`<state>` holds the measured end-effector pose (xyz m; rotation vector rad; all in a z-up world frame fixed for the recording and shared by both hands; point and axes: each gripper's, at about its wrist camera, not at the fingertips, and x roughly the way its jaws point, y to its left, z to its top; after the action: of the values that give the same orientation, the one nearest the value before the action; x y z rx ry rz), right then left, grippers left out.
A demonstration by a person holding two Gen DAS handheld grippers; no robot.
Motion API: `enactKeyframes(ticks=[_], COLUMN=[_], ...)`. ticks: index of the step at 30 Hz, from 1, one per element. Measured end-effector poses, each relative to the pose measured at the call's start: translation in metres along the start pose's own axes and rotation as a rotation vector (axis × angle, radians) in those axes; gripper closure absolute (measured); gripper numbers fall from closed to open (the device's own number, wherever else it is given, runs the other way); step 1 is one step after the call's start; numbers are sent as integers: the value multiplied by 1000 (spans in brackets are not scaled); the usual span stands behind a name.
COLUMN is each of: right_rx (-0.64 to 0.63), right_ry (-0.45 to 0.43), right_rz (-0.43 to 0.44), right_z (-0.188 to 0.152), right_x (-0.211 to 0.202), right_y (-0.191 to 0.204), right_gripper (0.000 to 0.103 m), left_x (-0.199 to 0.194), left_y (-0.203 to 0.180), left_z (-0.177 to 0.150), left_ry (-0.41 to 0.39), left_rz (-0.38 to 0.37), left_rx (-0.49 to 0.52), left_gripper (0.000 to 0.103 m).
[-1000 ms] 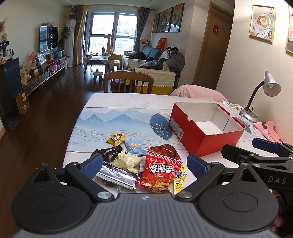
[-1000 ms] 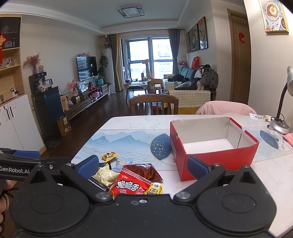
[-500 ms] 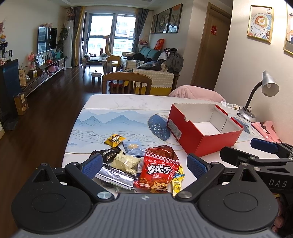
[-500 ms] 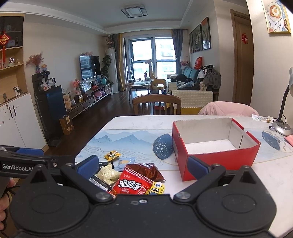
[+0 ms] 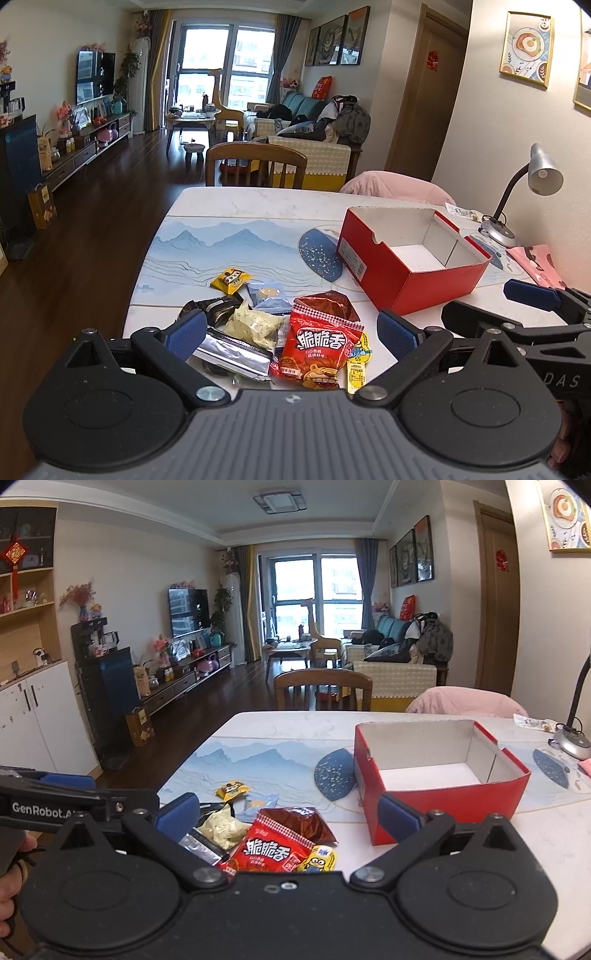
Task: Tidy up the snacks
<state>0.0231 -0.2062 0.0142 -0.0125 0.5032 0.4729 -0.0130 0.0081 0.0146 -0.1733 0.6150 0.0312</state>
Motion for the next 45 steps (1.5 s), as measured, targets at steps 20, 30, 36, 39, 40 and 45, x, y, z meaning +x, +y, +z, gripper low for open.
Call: enactKeyframes(ticks=[20,30,36,39,40,45], right_rx=[-66,-85,18,75,98,208], right_ry=[177,319,457,493,500,523], right_rz=[78,158,178,173,163,145], right_z=[-11,-26,-42,-48,-49,-56], right_x=[59,104,154,172,177,195], right_y=[-17,-32,-29,-28,-29,-32], right_gripper=[4,7,7,8,8,14], left_x=[65,127,123,117,116,107], left_y=[34,74,78,80,82,87], left_z=[-3,-11,-17,-19,-19,-23], left_ry=[177,356,359,353,350,344], left_rz=[146,281,317,328,330,336], left_rx=[-182,-433,-460,-467,-469,-481], left_gripper=[4,4,4,4,4,4])
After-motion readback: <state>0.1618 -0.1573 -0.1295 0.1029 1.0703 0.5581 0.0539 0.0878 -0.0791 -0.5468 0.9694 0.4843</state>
